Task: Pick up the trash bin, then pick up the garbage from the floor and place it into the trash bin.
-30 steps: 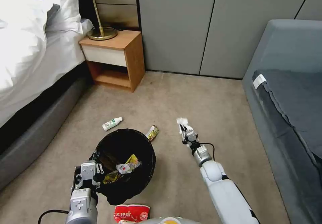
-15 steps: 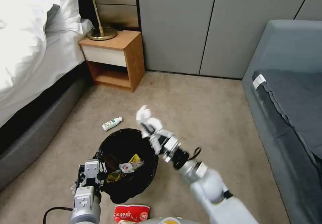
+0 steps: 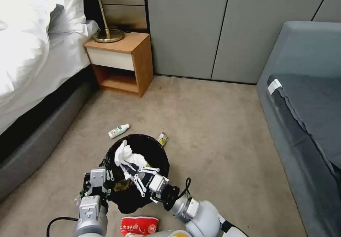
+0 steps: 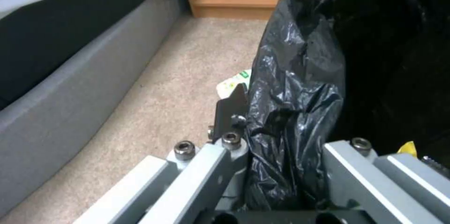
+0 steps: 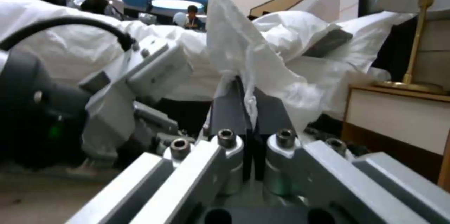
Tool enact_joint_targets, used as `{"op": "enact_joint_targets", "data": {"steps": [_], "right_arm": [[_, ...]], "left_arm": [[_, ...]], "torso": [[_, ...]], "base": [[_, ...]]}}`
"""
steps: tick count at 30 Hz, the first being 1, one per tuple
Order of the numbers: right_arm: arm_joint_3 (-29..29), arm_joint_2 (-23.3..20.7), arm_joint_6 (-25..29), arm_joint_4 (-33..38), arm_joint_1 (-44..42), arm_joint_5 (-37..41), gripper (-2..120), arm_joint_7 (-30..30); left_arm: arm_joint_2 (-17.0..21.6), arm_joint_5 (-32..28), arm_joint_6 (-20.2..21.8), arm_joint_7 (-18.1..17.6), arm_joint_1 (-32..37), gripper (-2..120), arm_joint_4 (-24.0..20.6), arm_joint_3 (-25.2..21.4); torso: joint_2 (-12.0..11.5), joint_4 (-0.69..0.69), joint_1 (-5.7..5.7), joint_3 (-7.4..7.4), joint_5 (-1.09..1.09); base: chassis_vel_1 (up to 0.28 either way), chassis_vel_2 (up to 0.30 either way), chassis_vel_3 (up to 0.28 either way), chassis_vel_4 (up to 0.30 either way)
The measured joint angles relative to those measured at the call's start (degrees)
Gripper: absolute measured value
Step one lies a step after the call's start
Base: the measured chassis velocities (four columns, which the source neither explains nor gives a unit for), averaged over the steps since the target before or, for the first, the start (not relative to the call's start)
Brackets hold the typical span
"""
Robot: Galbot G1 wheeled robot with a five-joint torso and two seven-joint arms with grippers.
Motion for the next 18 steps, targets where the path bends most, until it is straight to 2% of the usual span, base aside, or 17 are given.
{"op": "enact_joint_targets", "data": {"steps": [5,6,8,10,12,14,16,18], "right_arm": [[-0.07,-0.03,0.05,-1.28,-0.2,-1.02,0,0.09],[-0.07,-0.07,0.07,-1.33,-0.22,-1.08,7,0.1],[-0.07,-0.09,0.08,-1.32,-0.22,-1.08,10,0.1],[-0.08,-0.16,0.05,-1.26,-0.16,-1.09,21,0.11],[-0.09,-0.19,0.02,-1.22,-0.1,-1.08,24,0.11],[-0.14,-0.29,-0.17,-1.08,0.08,-1.05,36,0.11],[-0.17,-0.35,-0.24,-0.92,0.15,-0.96,39,0.11],[-0.16,-0.49,-0.38,-0.59,0.23,-0.64,51,0.11]], "left_arm": [[0.1,-0.23,0.04,0.01,-0.12,3,-0.01,-0.05],[0.1,-0.27,0.06,0.01,-0.14,3,-0.02,-0.05],[0.11,-0.29,0.06,0.01,-0.14,3,-0.04,-0.06],[0.14,-0.36,0.08,0.01,-0.15,3,-0.19,-0.08],[0.16,-0.41,0.09,0.02,-0.15,3,-0.22,-0.1],[0.24,-0.52,0.11,0.04,-0.15,3,-0.26,-0.19],[0.26,-0.57,0.12,0.04,-0.15,3,-0.27,-0.26],[0.33,-0.67,0.14,0.04,-0.12,3,-0.31,-0.34]], "torso": [[0.0,0.0,0.0,0.0,0.03],[0.0,0.0,0.0,0.0,0.04],[0.0,0.0,0.0,0.0,0.05],[0.0,0.0,0.0,0.0,0.08],[0.0,-0.01,0.0,0.0,0.09],[0.0,-0.03,0.0,0.0,0.13],[0.0,-0.04,0.0,0.0,0.12],[0.0,-0.04,0.0,0.0,0.12]], "base": [[0.0,0.0,0.0,0.0],[0.0,0.0,0.0,0.0],[0.0,0.0,0.0,0.0],[0.0,0.0,0.0,0.0],[0.0,0.0,0.0,0.0],[0.0,0.0,0.0,0.0],[0.0,0.0,0.0,0.0],[0.0,0.0,0.0,0.0]]}}
